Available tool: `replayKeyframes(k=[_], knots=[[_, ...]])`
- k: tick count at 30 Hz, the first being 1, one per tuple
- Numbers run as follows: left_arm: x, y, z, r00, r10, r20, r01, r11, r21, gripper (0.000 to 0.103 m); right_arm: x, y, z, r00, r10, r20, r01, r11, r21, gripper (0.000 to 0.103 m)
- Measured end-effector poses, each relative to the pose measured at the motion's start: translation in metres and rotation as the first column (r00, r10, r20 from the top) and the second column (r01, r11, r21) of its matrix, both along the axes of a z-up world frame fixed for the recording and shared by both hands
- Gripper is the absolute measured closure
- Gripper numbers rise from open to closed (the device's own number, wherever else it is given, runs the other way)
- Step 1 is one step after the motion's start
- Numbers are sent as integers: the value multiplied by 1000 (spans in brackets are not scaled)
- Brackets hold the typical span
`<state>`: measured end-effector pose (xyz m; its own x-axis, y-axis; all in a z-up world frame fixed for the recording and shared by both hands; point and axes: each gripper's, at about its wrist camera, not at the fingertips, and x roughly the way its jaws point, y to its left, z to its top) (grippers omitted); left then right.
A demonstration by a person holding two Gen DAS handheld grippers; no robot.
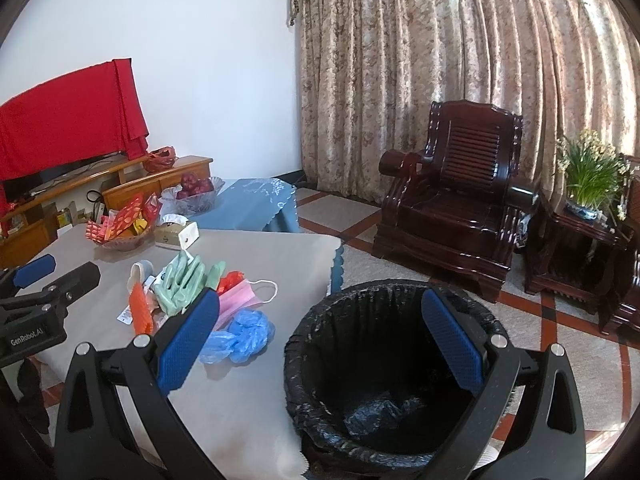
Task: Collect trash
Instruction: 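Grasp the blue plastic shoe covers with the right gripper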
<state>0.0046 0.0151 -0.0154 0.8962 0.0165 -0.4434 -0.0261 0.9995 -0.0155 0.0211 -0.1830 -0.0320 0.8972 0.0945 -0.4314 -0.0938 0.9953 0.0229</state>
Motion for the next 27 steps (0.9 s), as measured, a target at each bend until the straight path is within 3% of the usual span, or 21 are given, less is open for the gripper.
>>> replayKeyframes(k=[7,15,27], knots=[[18,41,-22,995,93,-42,-93,996,1,6,33,31,-21,996,74,-51,-73,997,14,5],[36,94,-61,975,207,-83,-205,978,34,6,79,92,-72,971,184,-150,-188,982,-16,5],[57,119,-100,962,221,-158,-221,975,15,6,134,122,-134,939,196,-282,-218,975,-48,11]])
